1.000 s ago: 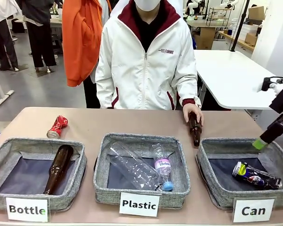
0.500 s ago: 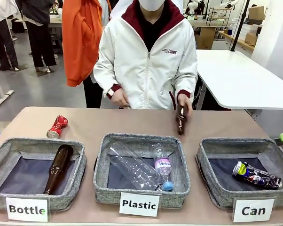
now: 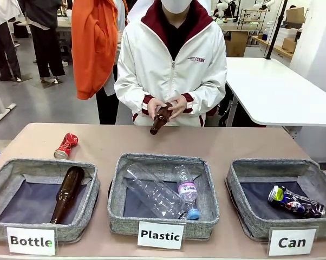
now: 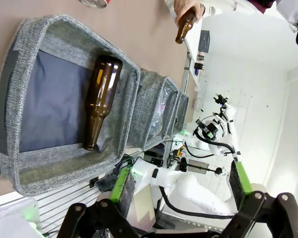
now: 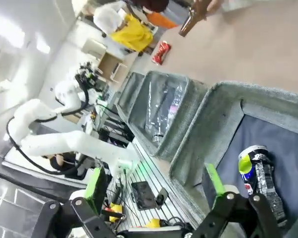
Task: Sort the can waste into the basket.
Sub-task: Pick up the can waste from the table and place it in the right Fabric basket.
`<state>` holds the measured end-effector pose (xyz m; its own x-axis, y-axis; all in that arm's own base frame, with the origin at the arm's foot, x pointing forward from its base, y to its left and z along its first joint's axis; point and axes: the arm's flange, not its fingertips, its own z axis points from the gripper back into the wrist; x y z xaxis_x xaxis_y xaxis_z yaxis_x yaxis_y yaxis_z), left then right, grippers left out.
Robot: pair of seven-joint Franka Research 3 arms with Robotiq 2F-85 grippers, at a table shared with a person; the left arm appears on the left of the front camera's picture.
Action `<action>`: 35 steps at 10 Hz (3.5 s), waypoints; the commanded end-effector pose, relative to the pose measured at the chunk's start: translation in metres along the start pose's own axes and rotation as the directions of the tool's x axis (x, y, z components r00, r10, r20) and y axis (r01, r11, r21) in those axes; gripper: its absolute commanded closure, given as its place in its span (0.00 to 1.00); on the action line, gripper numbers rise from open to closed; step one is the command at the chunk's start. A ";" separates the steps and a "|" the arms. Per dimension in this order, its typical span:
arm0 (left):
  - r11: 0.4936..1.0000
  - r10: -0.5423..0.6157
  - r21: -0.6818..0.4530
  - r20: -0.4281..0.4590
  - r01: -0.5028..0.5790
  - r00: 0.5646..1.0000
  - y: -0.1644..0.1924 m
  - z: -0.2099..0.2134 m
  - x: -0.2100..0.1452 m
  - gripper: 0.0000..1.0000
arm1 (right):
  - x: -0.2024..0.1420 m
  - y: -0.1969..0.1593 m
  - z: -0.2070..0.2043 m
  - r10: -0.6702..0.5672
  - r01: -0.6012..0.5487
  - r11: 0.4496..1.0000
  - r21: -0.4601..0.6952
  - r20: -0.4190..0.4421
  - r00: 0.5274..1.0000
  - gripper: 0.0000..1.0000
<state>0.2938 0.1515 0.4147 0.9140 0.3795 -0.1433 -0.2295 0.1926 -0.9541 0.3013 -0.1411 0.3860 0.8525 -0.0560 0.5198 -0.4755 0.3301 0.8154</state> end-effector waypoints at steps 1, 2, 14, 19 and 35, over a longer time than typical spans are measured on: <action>1.000 0.010 0.001 -0.009 -0.010 1.000 0.000 0.001 -0.003 0.00 | 0.004 0.015 0.003 0.028 -0.028 0.999 -0.022 -0.033 0.999 0.00; 1.000 0.010 0.001 -0.009 -0.010 1.000 0.000 0.001 -0.003 0.00 | 0.004 0.015 0.003 0.028 -0.028 0.999 -0.022 -0.033 0.999 0.00; 0.980 -0.009 0.198 0.073 -0.006 0.997 -0.023 0.006 0.006 0.00 | 0.004 0.015 0.003 0.028 -0.028 0.999 -0.022 -0.033 0.999 0.00; 0.966 0.097 0.234 0.061 -0.108 0.993 -0.036 0.143 0.071 0.00 | 0.004 0.015 0.003 0.028 -0.028 0.999 -0.022 -0.033 0.999 0.00; 0.381 -0.345 0.855 -0.223 0.353 0.912 -0.089 -0.240 0.141 0.00 | 0.004 0.015 0.003 0.028 -0.028 0.999 -0.022 -0.033 0.999 0.00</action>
<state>0.5277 -0.0216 0.4310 0.9947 0.0588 0.0845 -0.0367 0.9695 -0.2424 0.2974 -0.1375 0.3980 0.8528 -0.0219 0.5217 -0.4804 0.3588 0.8003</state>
